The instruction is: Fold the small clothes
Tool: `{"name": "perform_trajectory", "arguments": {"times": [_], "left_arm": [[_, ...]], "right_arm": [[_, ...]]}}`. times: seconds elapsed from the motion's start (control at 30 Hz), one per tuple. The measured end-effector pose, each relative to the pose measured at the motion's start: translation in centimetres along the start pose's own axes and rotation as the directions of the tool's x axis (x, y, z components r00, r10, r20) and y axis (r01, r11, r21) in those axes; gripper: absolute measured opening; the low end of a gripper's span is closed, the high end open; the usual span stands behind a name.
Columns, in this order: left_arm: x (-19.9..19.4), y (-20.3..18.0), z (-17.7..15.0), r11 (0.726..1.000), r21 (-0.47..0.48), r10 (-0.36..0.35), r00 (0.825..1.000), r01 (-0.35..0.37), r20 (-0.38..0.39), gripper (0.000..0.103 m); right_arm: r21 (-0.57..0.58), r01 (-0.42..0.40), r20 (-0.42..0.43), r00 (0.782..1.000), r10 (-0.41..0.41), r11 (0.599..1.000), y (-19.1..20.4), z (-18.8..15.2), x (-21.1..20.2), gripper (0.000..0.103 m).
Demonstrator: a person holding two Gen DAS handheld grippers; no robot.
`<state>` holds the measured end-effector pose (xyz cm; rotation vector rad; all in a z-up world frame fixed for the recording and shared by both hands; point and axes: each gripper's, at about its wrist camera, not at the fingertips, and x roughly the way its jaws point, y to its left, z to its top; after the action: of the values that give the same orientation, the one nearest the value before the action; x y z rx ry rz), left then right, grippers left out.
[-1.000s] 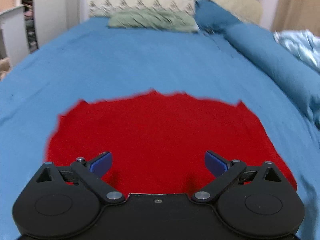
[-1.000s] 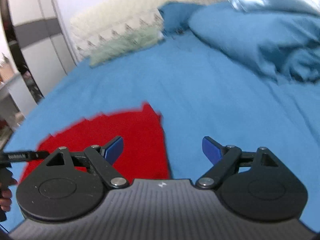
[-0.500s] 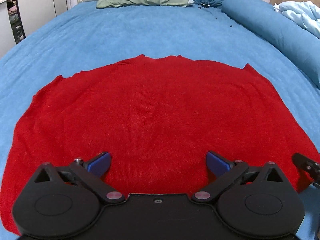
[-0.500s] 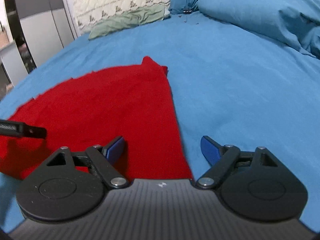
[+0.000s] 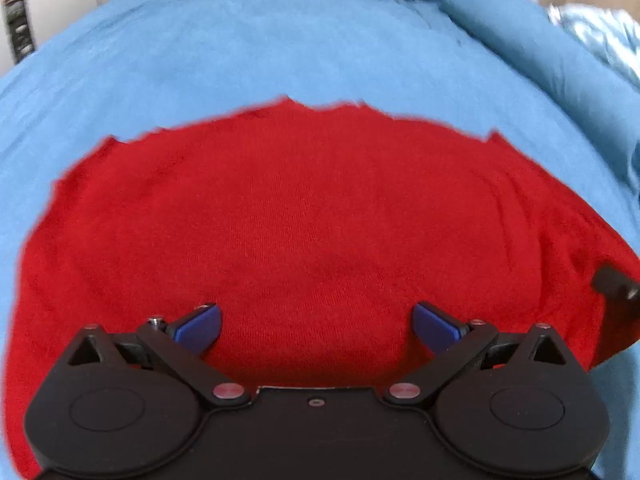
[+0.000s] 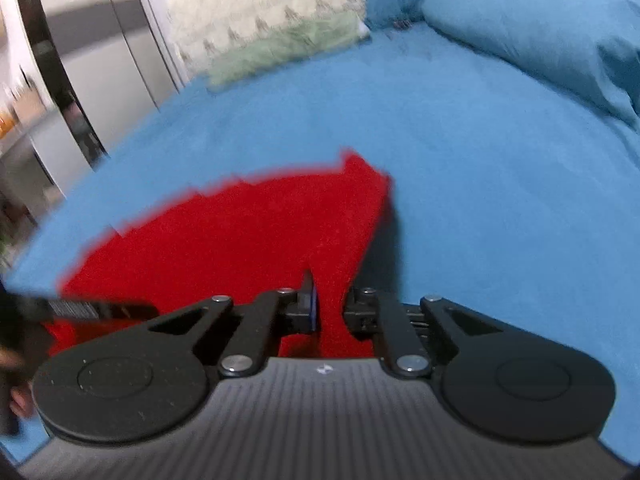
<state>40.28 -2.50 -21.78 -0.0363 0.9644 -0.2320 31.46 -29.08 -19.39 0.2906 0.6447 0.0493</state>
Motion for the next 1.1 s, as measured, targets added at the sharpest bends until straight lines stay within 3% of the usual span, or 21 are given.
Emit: {"name": "perform_trajectory", "arguments": {"times": [0.13,0.23,0.37,0.43,0.53,0.63,0.67,0.73,0.83,0.93,1.0,1.1], "left_arm": [[-4.6,3.6,-0.1,0.998,-0.016,0.064,0.994,-0.063,0.087,0.103],[-7.7,7.5,-1.3,0.994,-0.056,0.098,0.988,-0.092,0.116,0.103],[-9.9,12.1,-4.5,0.98,-0.143,0.151,0.985,-0.138,0.088,0.103],[-10.4,13.3,-6.4,0.975,-0.163,0.164,0.984,-0.151,0.069,0.103],[-10.4,14.1,-8.7,0.971,-0.161,0.188,0.981,-0.178,0.05,0.103],[-10.5,14.2,-10.0,0.973,-0.151,0.186,0.981,-0.176,0.054,0.103],[-10.4,14.1,-9.8,0.974,-0.149,0.182,0.981,-0.171,0.06,0.103],[-10.8,14.0,-9.9,0.976,-0.147,0.172,0.982,-0.158,0.082,0.103],[-11.6,13.2,-9.4,0.984,-0.137,0.134,0.983,-0.116,0.126,0.103],[-12.4,12.5,-9.0,0.989,-0.126,0.095,0.98,-0.073,0.173,0.103],[-12.7,12.1,-8.8,0.99,-0.132,0.065,0.98,-0.041,0.186,0.103],[-12.7,11.6,-8.8,0.991,-0.133,0.017,0.979,0.01,0.205,0.103]], "right_arm": [[-0.069,-0.175,0.062,0.982,0.179,0.982,6.0,4.3,-1.4,0.024],[-0.218,-0.328,0.009,0.941,0.338,0.919,12.9,5.3,-0.2,0.024],[-0.328,-0.512,-0.199,0.859,0.472,0.794,21.2,1.7,5.3,0.024],[-0.336,-0.564,-0.314,0.822,0.475,0.754,23.8,-1.4,8.5,0.024],[-0.379,-0.572,-0.414,0.808,0.419,0.727,25.8,-5.7,11.8,0.025],[-0.37,-0.587,-0.4,0.8,0.447,0.72,25.5,-6.4,11.8,0.036],[-0.362,-0.599,-0.399,0.792,0.462,0.714,25.3,-6.1,11.5,0.052],[-0.356,-0.617,-0.386,0.781,0.491,0.702,24.8,-5.2,10.5,0.071],[-0.359,-0.599,-0.305,0.8,0.517,0.716,22.9,-3.0,7.8,0.075],[-0.343,-0.489,-0.155,0.871,0.465,0.802,19.0,-2.1,4.0,0.094],[-0.342,-0.387,-0.081,0.92,0.383,0.857,16.4,-3.2,1.9,0.096],[-0.315,-0.282,-0.058,0.959,0.278,0.906,13.9,-6.4,0.5,0.096]]}}
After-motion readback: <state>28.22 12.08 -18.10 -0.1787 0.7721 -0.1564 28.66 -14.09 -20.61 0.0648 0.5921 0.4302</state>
